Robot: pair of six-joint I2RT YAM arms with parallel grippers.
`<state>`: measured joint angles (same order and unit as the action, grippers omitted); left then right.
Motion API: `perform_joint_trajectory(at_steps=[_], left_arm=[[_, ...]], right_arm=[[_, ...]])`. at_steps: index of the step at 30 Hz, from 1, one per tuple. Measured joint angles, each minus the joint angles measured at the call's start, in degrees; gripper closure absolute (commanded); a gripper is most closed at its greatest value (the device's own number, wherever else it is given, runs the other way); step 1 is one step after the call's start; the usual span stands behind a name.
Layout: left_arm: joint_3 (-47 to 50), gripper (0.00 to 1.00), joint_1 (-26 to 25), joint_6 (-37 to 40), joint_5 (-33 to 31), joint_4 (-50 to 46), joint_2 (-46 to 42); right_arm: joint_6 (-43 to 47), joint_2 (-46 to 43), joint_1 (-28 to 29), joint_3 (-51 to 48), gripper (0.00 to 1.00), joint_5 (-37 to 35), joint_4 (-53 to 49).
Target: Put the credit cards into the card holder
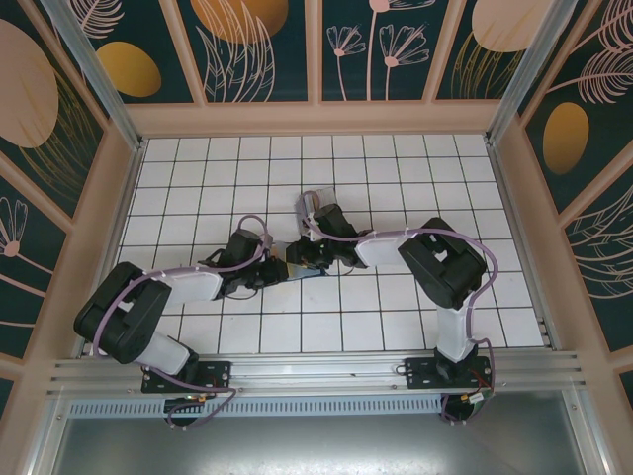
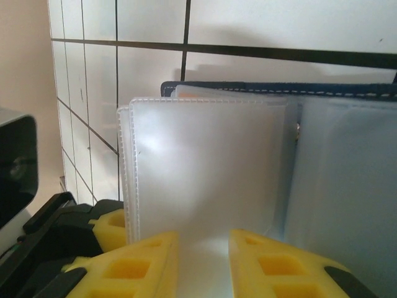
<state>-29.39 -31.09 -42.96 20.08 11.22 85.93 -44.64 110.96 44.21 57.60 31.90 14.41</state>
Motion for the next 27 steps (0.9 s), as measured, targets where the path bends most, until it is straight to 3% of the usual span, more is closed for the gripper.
perform_joint_trajectory(at_steps=[8,17,27], left_arm=[[-0.5,0.74,-1.9,3.8,-3.0,-0.6,-0.5],[-2.0,0.83,-2.5,6.9,-3.9,-2.7,-0.2],[-3.9,0.79,-6.2,8.8,-6.1,-3.9,1.2]], right_arm=[[0.0,0.0,0.0,0.0,0.72,-0.4,-0.1],[0.0,-0.2,-0.3,-1.1,0.75,-0.5,0.3],[-0.3,-0.2,-0.4,-1.5,0.78,-0.3,0.8]])
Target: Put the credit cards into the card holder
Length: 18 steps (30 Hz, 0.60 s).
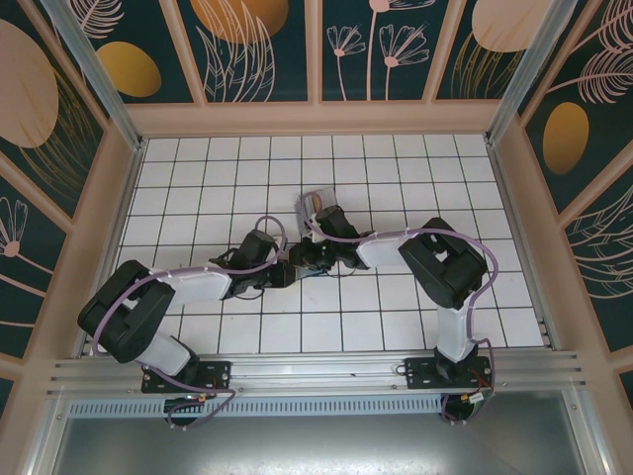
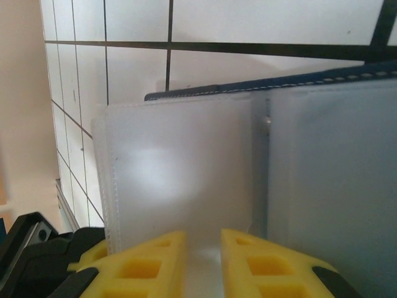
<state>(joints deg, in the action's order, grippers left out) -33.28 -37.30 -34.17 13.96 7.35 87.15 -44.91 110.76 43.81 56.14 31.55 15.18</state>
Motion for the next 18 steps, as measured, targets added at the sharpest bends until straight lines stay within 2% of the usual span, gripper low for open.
perform_joint_trajectory(at_steps=[4,12,18], left_arm=[[-1.7,0.75,-1.8,1.6,-2.6,-2.6,0.3],[-4.5,0.75,-4.6,4.2,-8.2,-6.8,1.4],[-5.5,0.76,-5.3,5.7,-9.3,-9.0,1.4]], right_arm=[[0.0,0.0,0.0,-0.1,0.77,0.0,0.0],[0.0,0.0,-0.2,-0.1,0.78,0.3,0.0],[1.2,0.0,-0.2,0.3,0.78,1.1,-0.8]])
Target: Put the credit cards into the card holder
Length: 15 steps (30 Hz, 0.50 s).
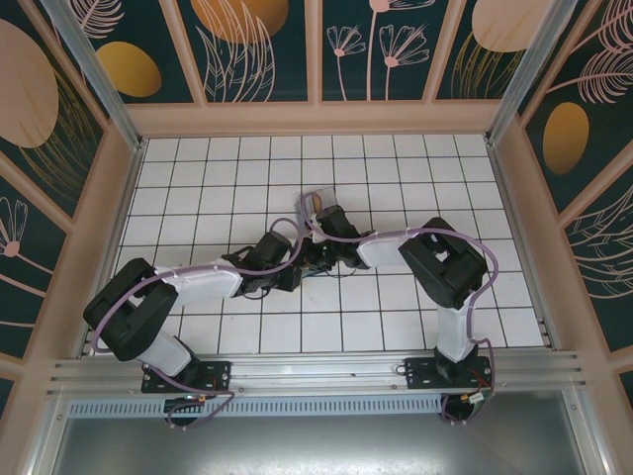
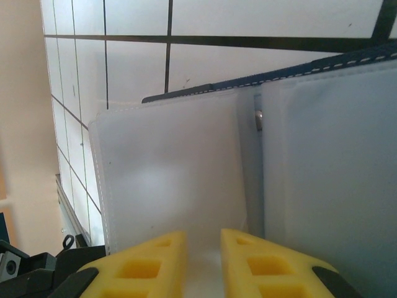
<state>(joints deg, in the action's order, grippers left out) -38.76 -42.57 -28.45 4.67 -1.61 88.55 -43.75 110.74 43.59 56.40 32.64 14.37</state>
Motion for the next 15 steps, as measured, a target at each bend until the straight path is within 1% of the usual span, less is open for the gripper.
perform_joint_trajectory(at_steps=[4,9,10,11,12,15], left_arm=[[0.0,0.76,-0.2,1.1,2.3,0.0,-0.5],[1.0,0.75,0.6,1.1,3.6,-0.5,-3.9],[1.2,0.72,0.6,0.9,4.1,-0.7,-5.1],[1.4,0.67,0.5,1.5,4.9,-0.7,-6.6],[1.5,0.65,0.3,1.9,5.6,-0.6,-7.9],[1.9,0.64,0.3,2.0,8.2,-0.8,-12.5]], right_arm=[[1.3,0.2,0.1,1.6,0.78,0.6,-1.8],[3.1,0.5,0.4,3.3,0.78,1.9,-3.6],[3.2,0.6,0.6,3.6,0.78,2.0,-4.0],[3.4,0.9,0.7,4.1,0.78,1.7,-4.4],[3.5,1.2,0.8,4.4,0.78,1.7,-4.7],[4.4,2.4,1.4,6.4,0.77,0.4,-6.6]])
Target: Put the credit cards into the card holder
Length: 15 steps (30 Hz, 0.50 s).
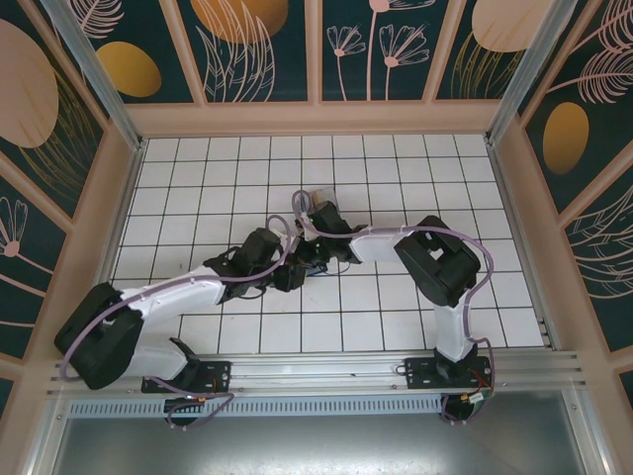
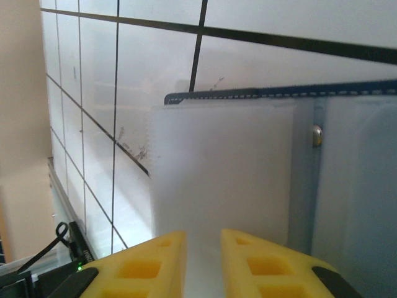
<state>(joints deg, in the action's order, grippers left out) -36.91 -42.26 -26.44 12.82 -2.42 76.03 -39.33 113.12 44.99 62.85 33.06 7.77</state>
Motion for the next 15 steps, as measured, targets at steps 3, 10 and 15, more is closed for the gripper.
perform_joint_trajectory(at_steps=[3,10,15], left_arm=[[0.8,0.65,2.4,-1.6,3.0,0.7,-3.9],[1.7,0.65,13.2,-7.6,1.2,2.4,-16.3],[2.2,0.65,19.1,-12.3,-2.3,0.4,-16.6]], right_arm=[[1.6,0.2,0.9,2.5,0.77,-2.8,-3.1],[5.0,0.2,4.4,5.0,0.75,-9.4,-9.8],[6.4,0.2,4.7,5.2,0.74,-10.8,-11.7]])
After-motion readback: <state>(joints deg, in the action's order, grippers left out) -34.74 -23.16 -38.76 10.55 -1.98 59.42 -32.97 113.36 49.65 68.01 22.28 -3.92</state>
